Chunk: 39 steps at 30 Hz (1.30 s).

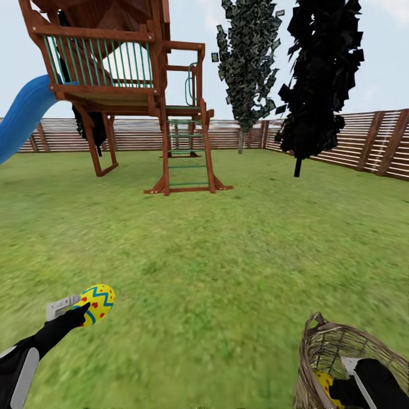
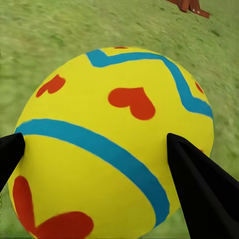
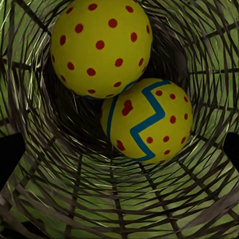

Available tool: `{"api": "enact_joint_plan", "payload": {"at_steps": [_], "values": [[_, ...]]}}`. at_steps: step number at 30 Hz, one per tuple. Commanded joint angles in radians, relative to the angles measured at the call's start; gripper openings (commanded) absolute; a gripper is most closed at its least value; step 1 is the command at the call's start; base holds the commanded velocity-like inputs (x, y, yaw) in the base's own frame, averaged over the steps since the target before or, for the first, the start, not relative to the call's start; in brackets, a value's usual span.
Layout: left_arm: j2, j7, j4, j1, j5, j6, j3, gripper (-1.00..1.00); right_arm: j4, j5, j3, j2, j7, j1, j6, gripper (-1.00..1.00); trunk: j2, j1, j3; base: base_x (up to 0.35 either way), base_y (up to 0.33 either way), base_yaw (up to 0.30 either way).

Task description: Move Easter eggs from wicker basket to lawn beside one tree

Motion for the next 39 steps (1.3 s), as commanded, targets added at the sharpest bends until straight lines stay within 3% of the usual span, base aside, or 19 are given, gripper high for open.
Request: {"api": "enact_joint_plan", "payload": {"at_steps": [1,6,17,39], "values": [[0.000,-0.003,-0.001,-0.001,0.009,0.009,0.002,-1.00,-0.001,0.007,-0.001,0.000,0.008,0.000,0.004,1.00,-0.001,0.000,-0.005,0.000,0.000,0.000],[0.000,-0.003,-0.002,-0.001,0.009,0.009,-0.001,-1.00,0.002,0.008,0.002,0.000,0.007,0.000,0.004,1.00,-0.002,0.002,-0.024,0.000,0.000,0.000],[-0.002,-0.003,-0.008,-0.001,0.009,0.007,0.000,-1.00,0.000,0.008,0.000,0.001,0.005,0.000,0.004,1.00,-0.002,0.002,-0.024,0.000,-0.159,0.000],[-0.015,-0.008,-0.008,-0.001,0.011,0.007,0.001,-1.00,0.003,0.008,0.002,0.002,0.005,0.000,0.004,1.00,-0.002,0.003,-0.032,0.094,-0.023,0.000]]}}
